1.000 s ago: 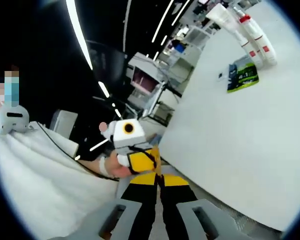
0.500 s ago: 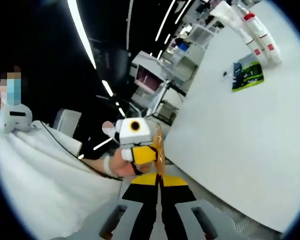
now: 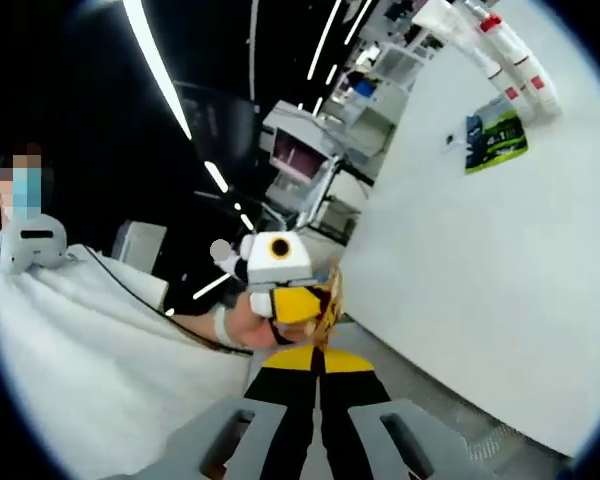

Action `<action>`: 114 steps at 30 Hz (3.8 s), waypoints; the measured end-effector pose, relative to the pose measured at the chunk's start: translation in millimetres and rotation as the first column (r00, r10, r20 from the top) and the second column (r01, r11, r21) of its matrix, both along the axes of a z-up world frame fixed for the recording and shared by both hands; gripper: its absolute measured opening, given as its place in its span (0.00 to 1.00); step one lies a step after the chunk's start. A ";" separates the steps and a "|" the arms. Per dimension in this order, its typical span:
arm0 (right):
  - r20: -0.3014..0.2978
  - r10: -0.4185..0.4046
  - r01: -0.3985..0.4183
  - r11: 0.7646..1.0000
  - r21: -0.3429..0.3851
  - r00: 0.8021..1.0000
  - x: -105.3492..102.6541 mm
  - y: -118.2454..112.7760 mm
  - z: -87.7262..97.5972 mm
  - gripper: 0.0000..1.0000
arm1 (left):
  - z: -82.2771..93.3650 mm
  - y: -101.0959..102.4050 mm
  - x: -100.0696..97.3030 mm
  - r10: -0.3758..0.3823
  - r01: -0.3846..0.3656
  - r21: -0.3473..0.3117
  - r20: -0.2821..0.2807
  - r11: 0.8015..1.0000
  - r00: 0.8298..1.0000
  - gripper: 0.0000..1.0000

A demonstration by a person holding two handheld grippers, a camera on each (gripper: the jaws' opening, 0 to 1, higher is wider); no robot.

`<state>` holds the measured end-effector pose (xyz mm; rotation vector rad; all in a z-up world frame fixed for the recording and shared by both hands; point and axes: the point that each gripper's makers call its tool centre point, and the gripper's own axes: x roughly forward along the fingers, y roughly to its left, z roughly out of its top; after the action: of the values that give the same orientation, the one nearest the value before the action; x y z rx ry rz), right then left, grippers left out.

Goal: Arrange the skincare products in the storage area until every visible bottle or jar stands upright without overlapping.

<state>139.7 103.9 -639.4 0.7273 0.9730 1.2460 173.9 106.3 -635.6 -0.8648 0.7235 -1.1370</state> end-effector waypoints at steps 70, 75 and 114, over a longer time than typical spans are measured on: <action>0.121 -0.088 0.093 0.995 -0.038 0.989 20.5 -9.9 -1.4 0.00 | -15.0 -3.5 -10.5 -0.061 0.063 0.041 -0.042 0.997 0.997 0.00; 0.125 -0.068 0.079 0.993 -0.088 0.990 16.2 -4.8 -9.7 0.00 | -21.2 -2.4 -13.5 -0.074 0.077 0.084 -0.040 0.993 0.996 0.00; 0.629 0.176 0.269 0.794 -0.546 0.758 43.5 -24.4 -61.6 0.45 | -60.1 82.5 118.4 0.169 -0.122 0.237 -0.191 0.964 0.967 0.00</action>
<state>183.1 79.4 -701.0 -0.2199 0.6773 0.9312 292.3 188.7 -695.6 -0.8390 0.9265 -0.8215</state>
